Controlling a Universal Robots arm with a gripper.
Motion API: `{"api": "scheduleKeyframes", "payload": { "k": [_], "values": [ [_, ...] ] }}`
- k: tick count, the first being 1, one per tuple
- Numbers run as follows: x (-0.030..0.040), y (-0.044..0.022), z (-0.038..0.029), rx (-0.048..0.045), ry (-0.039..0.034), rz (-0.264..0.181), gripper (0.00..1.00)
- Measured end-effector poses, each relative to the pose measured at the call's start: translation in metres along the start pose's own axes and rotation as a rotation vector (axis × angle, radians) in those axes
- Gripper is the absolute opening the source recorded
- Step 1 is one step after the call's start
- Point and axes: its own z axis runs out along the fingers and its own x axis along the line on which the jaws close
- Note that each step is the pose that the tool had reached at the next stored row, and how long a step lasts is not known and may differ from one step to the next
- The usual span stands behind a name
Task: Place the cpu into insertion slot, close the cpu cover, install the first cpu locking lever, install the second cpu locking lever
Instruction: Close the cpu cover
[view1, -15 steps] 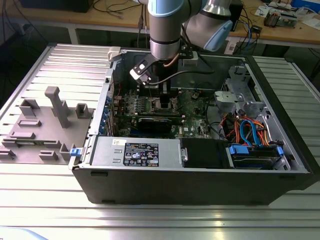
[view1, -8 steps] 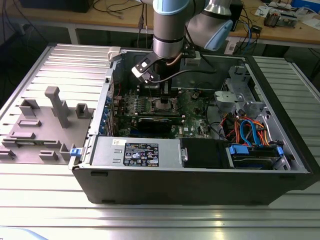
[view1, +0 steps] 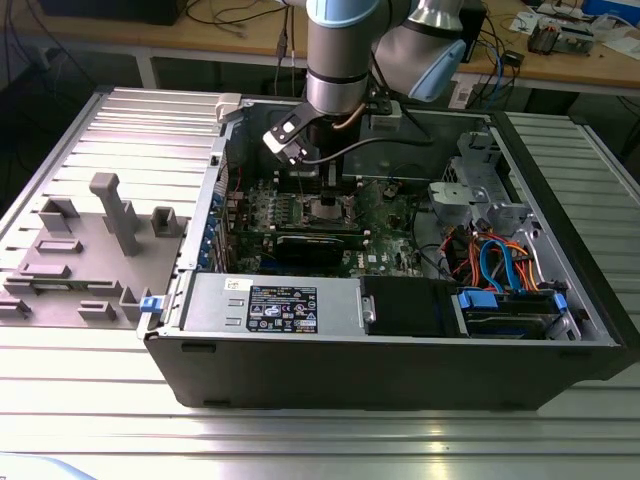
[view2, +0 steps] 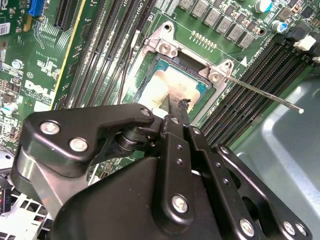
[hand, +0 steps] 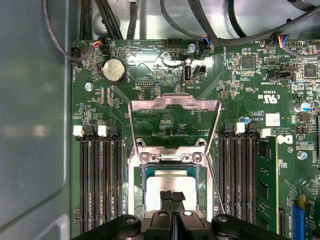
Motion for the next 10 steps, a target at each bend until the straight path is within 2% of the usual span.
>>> {"api": "scheduleKeyframes", "payload": {
  "k": [10],
  "values": [
    [-0.0001,0.0001,-0.0027,0.0001,-0.0002,0.0,0.11]
  ]
}}
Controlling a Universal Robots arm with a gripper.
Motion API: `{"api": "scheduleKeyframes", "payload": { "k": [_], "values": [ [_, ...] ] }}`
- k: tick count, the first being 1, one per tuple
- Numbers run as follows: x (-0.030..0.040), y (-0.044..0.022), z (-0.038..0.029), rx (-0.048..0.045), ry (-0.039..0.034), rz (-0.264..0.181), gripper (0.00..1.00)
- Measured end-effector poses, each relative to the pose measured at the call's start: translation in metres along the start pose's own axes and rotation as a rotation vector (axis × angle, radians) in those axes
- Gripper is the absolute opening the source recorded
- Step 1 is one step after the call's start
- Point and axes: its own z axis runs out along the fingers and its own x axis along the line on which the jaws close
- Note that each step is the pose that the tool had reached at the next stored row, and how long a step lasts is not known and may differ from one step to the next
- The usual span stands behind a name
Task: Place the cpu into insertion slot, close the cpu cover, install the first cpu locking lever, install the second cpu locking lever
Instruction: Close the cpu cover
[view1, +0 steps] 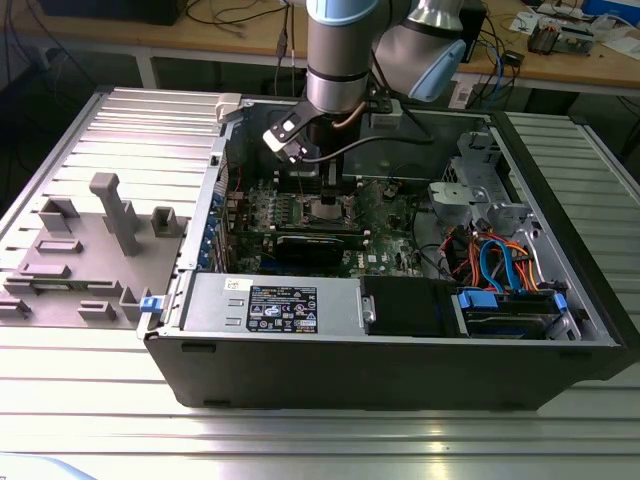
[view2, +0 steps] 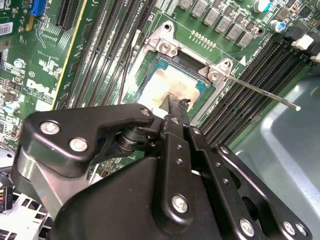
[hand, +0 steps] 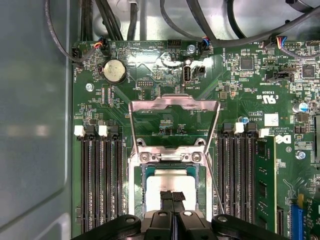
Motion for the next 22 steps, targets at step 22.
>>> {"api": "scheduleKeyframes", "payload": {
  "k": [22],
  "values": [
    [0.0,0.0002,-0.0061,0.0,0.0001,0.0,0.11]
  ]
}}
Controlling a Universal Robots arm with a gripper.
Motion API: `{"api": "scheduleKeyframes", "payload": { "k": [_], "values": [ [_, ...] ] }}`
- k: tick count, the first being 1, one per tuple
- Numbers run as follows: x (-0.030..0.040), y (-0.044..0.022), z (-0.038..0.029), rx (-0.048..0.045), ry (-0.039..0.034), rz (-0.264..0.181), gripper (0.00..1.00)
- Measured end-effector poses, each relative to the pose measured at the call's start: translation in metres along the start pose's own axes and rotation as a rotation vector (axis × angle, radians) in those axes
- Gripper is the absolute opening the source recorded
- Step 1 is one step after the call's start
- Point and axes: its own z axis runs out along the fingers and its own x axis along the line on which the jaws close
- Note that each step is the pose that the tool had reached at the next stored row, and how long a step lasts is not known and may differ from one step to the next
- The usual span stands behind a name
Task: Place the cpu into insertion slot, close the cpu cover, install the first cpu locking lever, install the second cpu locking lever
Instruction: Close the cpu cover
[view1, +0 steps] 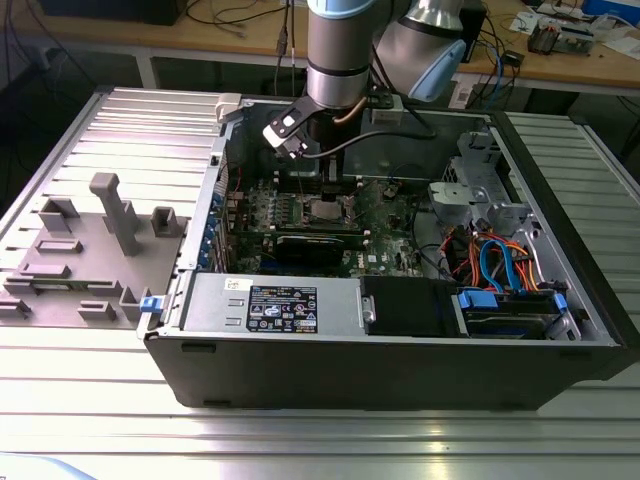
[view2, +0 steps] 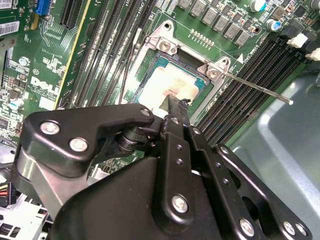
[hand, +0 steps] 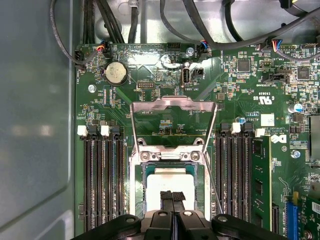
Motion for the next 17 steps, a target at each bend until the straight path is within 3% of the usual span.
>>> {"api": "scheduleKeyframes", "payload": {
  "k": [17],
  "values": [
    [-0.0001,0.0002,-0.0058,-0.0001,0.0001,0.0,0.11]
  ]
}}
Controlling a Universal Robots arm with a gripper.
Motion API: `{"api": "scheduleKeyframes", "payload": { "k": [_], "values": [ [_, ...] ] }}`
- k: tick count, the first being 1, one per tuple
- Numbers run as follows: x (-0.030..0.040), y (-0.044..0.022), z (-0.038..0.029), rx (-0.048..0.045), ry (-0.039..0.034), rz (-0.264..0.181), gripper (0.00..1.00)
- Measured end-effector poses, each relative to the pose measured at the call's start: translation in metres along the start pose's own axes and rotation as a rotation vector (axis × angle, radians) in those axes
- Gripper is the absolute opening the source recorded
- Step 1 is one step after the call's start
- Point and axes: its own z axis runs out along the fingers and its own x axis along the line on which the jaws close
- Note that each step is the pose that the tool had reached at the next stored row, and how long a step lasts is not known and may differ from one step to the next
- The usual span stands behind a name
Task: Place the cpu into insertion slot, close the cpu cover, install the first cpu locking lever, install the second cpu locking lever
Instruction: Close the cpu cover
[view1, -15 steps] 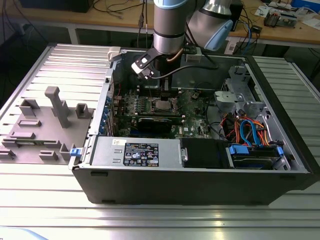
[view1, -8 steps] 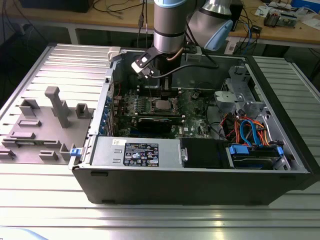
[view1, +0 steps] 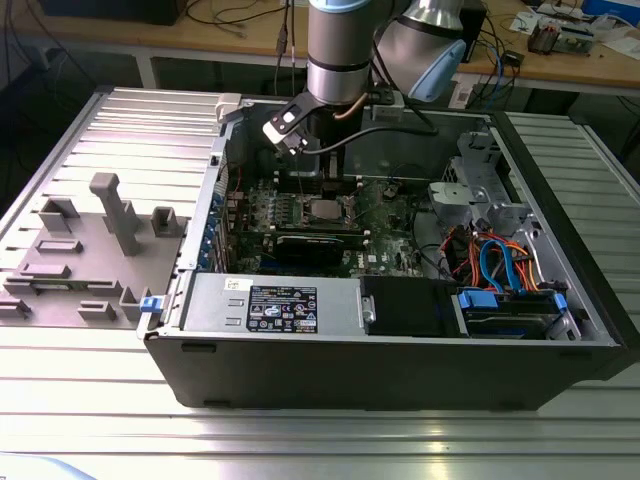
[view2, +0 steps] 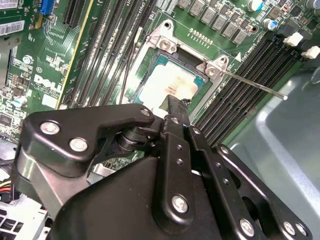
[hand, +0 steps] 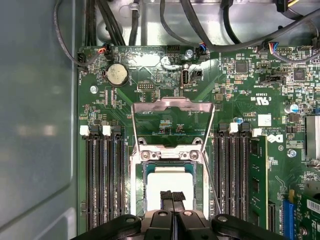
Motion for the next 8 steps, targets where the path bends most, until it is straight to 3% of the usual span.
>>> {"api": "scheduleKeyframes", "payload": {
  "k": [8],
  "values": [
    [0.0,0.0001,-0.0037,0.0,0.0,0.0,0.11]
  ]
}}
